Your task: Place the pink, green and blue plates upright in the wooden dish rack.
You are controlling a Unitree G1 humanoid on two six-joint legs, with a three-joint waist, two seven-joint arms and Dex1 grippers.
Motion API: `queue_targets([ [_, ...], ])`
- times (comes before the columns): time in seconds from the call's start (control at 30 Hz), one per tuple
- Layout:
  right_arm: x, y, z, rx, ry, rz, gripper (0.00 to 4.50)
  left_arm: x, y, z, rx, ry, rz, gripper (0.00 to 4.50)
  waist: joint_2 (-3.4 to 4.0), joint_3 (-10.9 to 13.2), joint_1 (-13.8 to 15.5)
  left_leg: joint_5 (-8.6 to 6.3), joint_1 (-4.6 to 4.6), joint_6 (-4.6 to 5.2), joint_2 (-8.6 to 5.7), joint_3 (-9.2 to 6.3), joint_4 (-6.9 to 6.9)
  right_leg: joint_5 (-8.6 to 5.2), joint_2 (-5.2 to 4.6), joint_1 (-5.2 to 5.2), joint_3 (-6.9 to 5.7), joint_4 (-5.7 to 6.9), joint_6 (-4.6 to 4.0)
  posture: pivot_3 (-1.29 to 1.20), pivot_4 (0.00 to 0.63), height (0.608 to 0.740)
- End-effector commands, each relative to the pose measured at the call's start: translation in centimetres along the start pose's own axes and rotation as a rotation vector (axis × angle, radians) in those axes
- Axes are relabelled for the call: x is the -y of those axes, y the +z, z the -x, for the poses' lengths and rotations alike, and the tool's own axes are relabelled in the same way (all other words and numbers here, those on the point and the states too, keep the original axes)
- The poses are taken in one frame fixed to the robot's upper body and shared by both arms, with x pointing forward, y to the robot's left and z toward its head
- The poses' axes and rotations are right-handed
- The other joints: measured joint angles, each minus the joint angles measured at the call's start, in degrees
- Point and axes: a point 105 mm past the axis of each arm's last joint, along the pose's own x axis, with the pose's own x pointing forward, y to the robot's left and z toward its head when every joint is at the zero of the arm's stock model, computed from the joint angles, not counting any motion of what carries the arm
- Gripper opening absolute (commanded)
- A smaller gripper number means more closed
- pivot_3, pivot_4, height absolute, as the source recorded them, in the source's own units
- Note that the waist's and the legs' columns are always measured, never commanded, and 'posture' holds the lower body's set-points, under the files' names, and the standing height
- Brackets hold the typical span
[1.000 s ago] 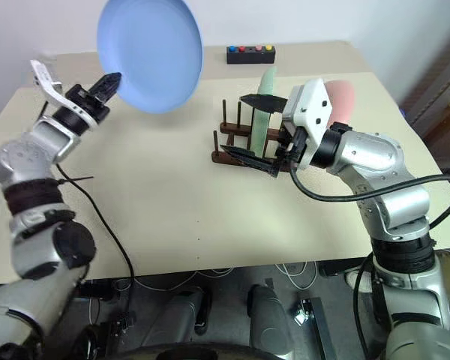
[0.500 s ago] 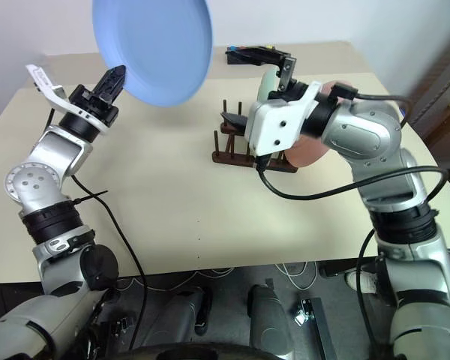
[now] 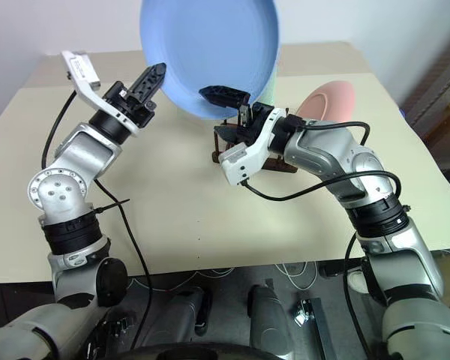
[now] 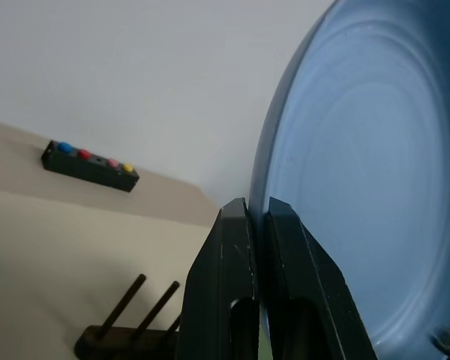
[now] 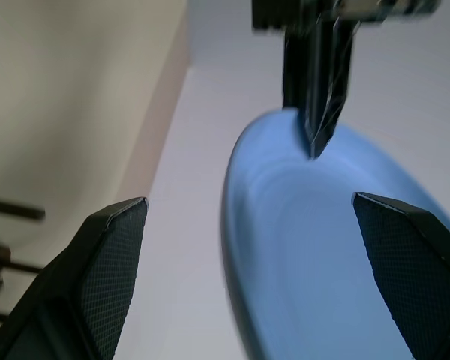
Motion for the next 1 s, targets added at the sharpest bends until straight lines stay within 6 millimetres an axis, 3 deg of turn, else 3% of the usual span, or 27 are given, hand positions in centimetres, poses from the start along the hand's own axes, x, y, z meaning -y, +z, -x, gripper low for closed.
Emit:
queue_targets([
  [0.03,1.1,-0.3,0.0,-0.017,-0.043,0.023,4.5,1.1,1.0,0.2,0.045,-0.036,-0.036,0.05,0.0,0.0,0.0,0.0,0.01,0.0,0.0,0.0,-0.01,0.0,0.01,0.0,0.0,0.0,0.0,0.0,0.15,0.74],
  [0.13,1.3,-0.6,0.0,-0.031,-0.049,0.002,3.64,1.1,0.9,0.2,0.046,-0.034,-0.041,0.0,0.0,0.0,0.0,0.0,0.01,0.0,0.01,0.0,-0.01,0.0,0.02,0.01,0.0,0.0,0.0,0.0,0.15,0.74],
  [0.33,1.7,-0.5,-0.2,-0.029,-0.057,-0.014,0.6,1.0,1.0,0.1,0.046,-0.029,-0.056,0.0,0.0,0.0,0.0,0.0,0.01,0.0,0.01,0.0,0.0,0.0,0.01,0.03,0.0,-0.01,0.0,0.0,0.15,0.74],
  [0.4,1.7,-0.6,-0.2,-0.034,-0.056,-0.016,0.04,1.0,0.9,0.0,0.04,-0.03,-0.066,0.0,0.0,0.0,0.0,0.0,0.01,0.0,0.01,0.0,0.0,0.0,0.01,0.04,0.0,-0.02,0.0,0.0,0.15,0.74],
  [0.5,1.8,-0.7,-0.2,-0.039,-0.06,-0.021,0.04,1.2,0.7,0.0,0.03,-0.04,-0.076,0.0,0.0,0.0,0.0,0.0,0.03,0.0,0.01,-0.01,-0.01,0.0,0.01,0.04,0.0,-0.02,0.0,0.0,0.15,0.74],
  [0.6,2.0,-1.0,-0.1,-0.053,-0.069,-0.017,0.0,1.4,0.7,-0.1,0.032,-0.072,-0.05,0.95,0.0,0.0,0.0,0.0,0.03,0.0,0.01,-0.01,-0.01,0.0,0.02,0.04,0.0,-0.02,0.0,0.0,0.15,0.74],
  [0.83,3.3,-2.4,0.2,-0.119,-0.126,-0.014,0.0,-1.1,2.4,0.5,0.045,-0.048,-0.051,4.46,0.0,0.0,-0.1,0.01,0.05,0.0,0.01,-0.01,-0.02,0.0,0.03,0.04,0.0,-0.01,-0.01,0.0,0.15,0.74],
  [1.0,4.6,-3.8,0.5,-0.191,-0.183,-0.008,0.0,-2.4,3.4,1.1,0.031,-0.055,-0.062,4.49,0.0,0.0,0.0,0.0,0.05,0.0,0.0,-0.02,-0.02,0.0,0.01,0.04,0.0,-0.03,-0.01,0.0,0.15,0.74],
])
